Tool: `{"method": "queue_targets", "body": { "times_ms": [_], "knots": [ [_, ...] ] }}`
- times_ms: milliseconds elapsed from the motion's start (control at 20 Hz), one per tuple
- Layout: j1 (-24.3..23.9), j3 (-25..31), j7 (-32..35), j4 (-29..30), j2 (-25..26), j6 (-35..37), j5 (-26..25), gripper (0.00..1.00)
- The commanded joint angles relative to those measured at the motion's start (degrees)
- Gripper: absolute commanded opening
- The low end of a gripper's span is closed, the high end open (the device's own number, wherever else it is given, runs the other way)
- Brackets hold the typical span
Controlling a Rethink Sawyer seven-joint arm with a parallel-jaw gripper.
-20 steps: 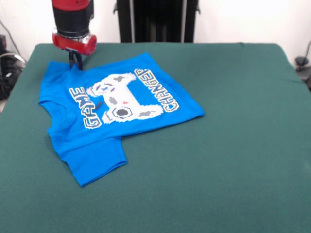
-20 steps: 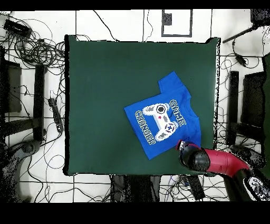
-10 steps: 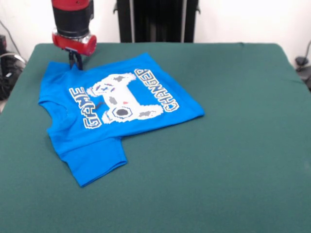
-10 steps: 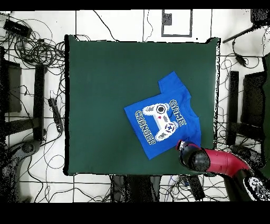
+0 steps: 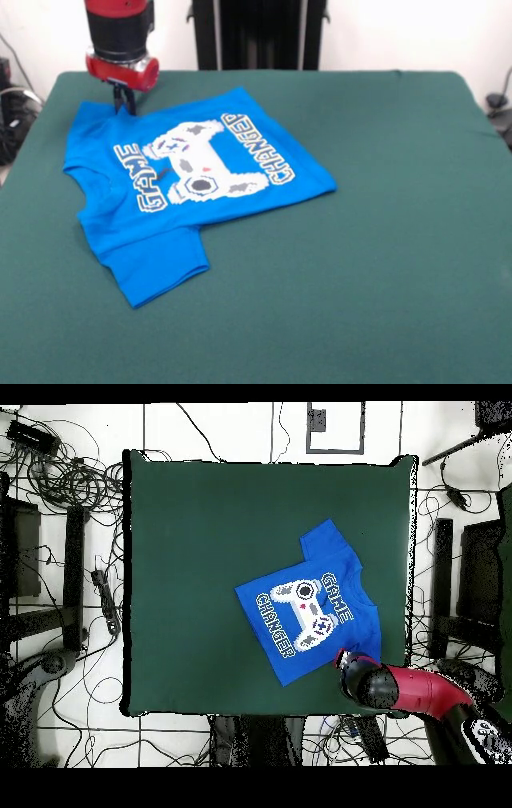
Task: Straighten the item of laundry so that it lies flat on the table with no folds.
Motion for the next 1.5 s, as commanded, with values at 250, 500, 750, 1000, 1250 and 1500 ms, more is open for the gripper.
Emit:
{"method": "queue_targets", "body": {
  "times_ms": [250,500,750,1000,1250,1500],
  "knots": [
    [-2.85,0.99,-1.48,-1.03,8.90,-5.68,-6.40,0.00],
    [-3.92,1.28,-2.88,-0.28,7.76,-4.76,-6.59,0.00],
    [-4.92,1.84,-4.08,0.30,6.59,-3.66,-6.70,0.00],
    [-5.51,2.05,-4.30,0.45,6.42,-3.40,-7.32,0.00],
    [-6.09,2.42,-4.40,-0.43,7.06,-3.04,-8.26,0.00],
    [-6.55,2.39,-4.33,-0.52,7.28,-3.23,-9.15,0.00]
  ]
}}
